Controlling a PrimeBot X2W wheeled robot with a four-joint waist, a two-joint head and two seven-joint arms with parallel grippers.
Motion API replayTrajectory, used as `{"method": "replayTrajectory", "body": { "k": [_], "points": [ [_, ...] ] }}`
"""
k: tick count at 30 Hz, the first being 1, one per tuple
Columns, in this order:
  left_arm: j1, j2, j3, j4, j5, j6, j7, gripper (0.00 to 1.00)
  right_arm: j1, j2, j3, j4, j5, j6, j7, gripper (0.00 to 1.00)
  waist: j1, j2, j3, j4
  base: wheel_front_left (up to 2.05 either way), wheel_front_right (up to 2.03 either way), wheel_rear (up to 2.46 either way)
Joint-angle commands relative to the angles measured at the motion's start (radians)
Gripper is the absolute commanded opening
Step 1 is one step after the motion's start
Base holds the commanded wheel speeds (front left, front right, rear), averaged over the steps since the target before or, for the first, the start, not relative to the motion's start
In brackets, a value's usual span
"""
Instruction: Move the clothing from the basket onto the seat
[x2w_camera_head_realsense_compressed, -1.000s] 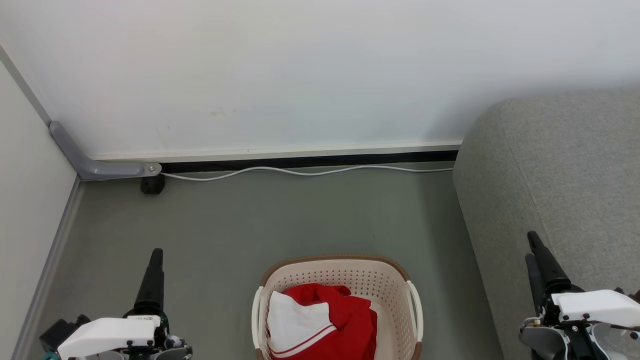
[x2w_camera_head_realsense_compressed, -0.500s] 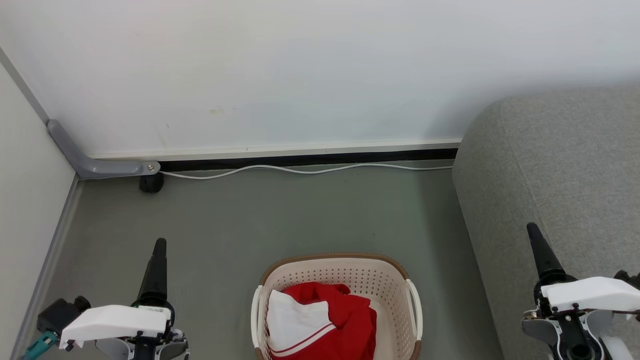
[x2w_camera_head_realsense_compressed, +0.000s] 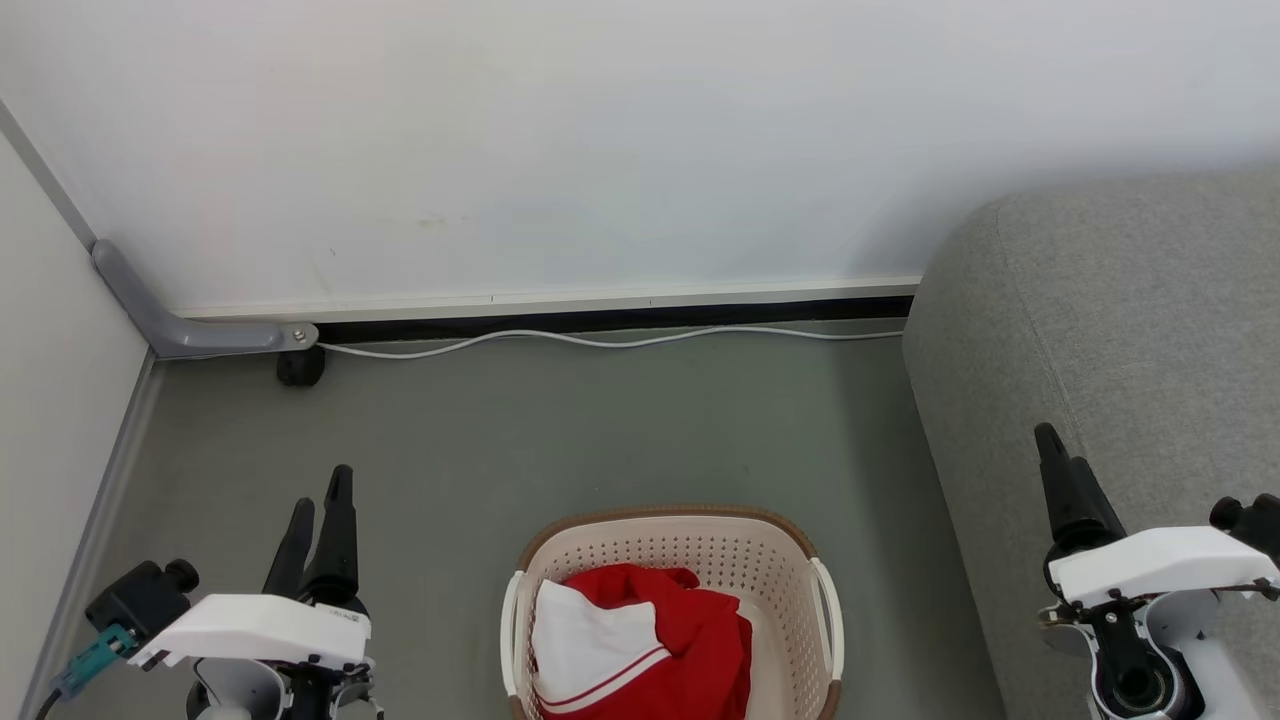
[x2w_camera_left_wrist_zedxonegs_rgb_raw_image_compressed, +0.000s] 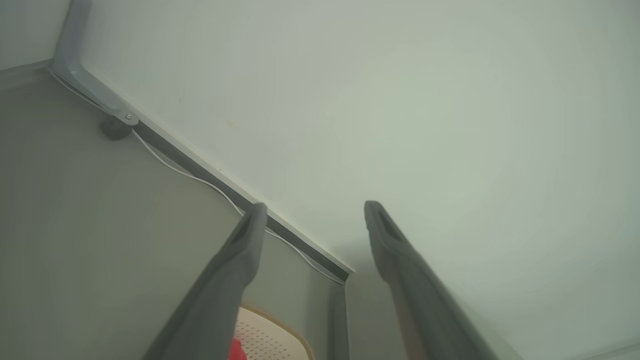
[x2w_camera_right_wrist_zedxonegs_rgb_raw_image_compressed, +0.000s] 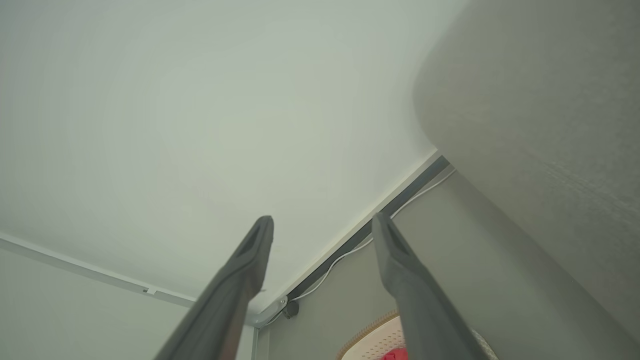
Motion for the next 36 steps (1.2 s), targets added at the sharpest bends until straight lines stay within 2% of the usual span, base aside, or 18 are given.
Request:
{"method": "replayTrajectory", "body": {
  "k": [1, 11, 36],
  "points": [
    [-0.06, 0.018, 0.014, -0.015, 0.046, -0.004, -0.012, 1.0, -0.057, -0.02, 0.017, -0.015, -0.045, 0.003, -0.018, 1.0, 0.0, 0.0, 0.0, 0.0, 0.0, 0.0, 0.0],
    [-0.078, 0.022, 0.014, 0.008, 0.201, -0.005, -0.042, 1.0, -0.092, -0.031, 0.049, 0.021, -0.193, 0.003, -0.048, 1.0, 0.0, 0.0, 0.003, 0.0, 0.0, 0.0, 0.0],
    [-0.131, 0.023, 0.031, 0.064, 0.51, -0.007, -0.115, 1.0, -0.166, -0.063, 0.133, 0.098, -0.445, 0.004, -0.121, 1.0, 0.0, 0.0, 0.008, -0.001, 0.0, 0.0, 0.0]
  ]
}}
